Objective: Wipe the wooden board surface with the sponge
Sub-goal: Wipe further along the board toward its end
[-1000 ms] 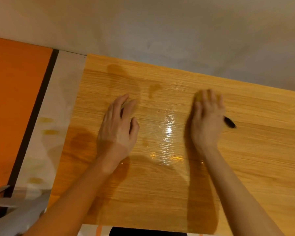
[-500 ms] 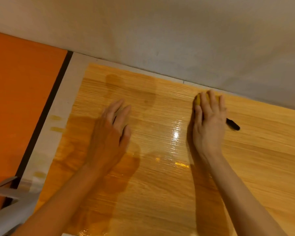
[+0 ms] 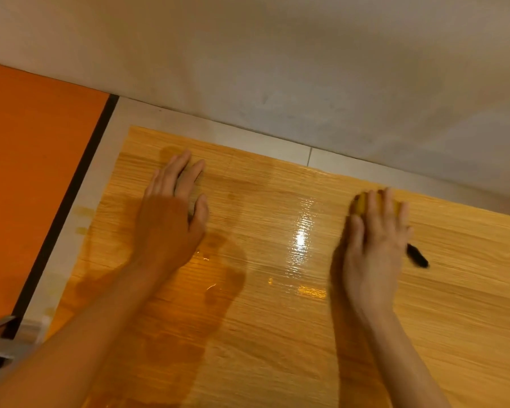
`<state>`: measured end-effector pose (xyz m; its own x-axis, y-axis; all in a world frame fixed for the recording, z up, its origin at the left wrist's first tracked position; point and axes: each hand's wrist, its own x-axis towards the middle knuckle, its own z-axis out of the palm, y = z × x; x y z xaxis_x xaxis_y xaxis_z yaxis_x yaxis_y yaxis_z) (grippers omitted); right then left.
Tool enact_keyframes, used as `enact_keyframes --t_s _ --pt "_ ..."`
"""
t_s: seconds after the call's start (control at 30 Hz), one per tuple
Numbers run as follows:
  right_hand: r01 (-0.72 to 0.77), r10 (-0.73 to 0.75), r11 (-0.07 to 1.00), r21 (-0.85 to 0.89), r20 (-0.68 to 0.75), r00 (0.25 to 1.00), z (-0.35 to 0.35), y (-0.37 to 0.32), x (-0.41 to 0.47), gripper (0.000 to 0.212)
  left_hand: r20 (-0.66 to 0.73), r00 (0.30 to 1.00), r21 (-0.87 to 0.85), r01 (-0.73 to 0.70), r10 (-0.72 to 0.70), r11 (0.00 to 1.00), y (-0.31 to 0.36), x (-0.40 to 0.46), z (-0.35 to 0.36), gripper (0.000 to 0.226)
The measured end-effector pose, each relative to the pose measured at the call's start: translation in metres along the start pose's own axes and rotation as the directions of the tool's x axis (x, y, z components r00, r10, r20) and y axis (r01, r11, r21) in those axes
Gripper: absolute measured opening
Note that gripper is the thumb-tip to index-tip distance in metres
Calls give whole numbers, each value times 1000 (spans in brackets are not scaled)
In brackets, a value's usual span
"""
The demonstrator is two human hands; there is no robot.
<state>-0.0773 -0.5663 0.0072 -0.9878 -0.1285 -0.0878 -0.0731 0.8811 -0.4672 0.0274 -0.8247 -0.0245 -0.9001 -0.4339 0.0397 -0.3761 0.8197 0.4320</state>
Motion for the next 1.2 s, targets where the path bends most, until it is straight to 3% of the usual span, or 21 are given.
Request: enact_keyframes --t_s 0.07,0.13,0.17,0.3,0.4,0.5,0.63,0.7,0.83,0.9,0.97,1.07,1.13,1.2 --pt "185 -181 981 -51 70 981 23 -38 -10 47 -6 1000 -7 3 -3 1000 0 1 -1 56" --pt "402 -390 914 -51 156 907 42 -67 -9 46 -19 1000 -13 -6 5 1000 0 0 -1 55" --pt "440 -430 897 -37 158 889 48 -77 0 45 -26 1000 -17 -9 9 1000 1 -1 0 55" --pt "316 -310 946 -75 82 947 66 -113 44 38 -57 998 -10 -32 32 999 -1 -3 2 54" --pt "382 -366 907 -176 115 923 78 -132 53 38 -62 997 -1 -40 40 999 -2 -4 2 54" --pt "418 -399 888 -189 132 907 51 -100 71 44 -55 998 -11 -38 38 999 -1 -4 2 54" --pt "160 -151 935 -316 51 987 6 -35 85 49 -48 998 -17 -32 31 999 -1 -2 0 54" --pt "148 -136 920 -362 60 989 17 -50 81 46 -41 999 -16 -28 27 999 0 -2 -1 54" --pt "385 -363 907 -170 151 920 62 -115 63 34 -23 1000 -25 -11 10 1000 0 -1 -3 54" --pt "465 -437 878 -111 208 875 54 -106 63 36 -17 1000 -26 -10 10 1000 1 -1 -3 54" --pt "425 -398 895 -138 187 898 30 -60 72 34 -17 1000 -24 -9 8 1000 2 0 -3 54" --pt "223 -211 949 -224 79 974 -17 11 82 33 -14 1000 -11 -3 3 1000 2 -1 -3 54" --pt "169 -164 956 -241 42 986 -21 16 82 38 -22 1000 -7 -11 11 1000 2 -1 -3 54" --pt "210 -209 955 -210 29 978 2 -16 77 40 -35 999 -12 -19 19 1000 2 -2 -3 52"
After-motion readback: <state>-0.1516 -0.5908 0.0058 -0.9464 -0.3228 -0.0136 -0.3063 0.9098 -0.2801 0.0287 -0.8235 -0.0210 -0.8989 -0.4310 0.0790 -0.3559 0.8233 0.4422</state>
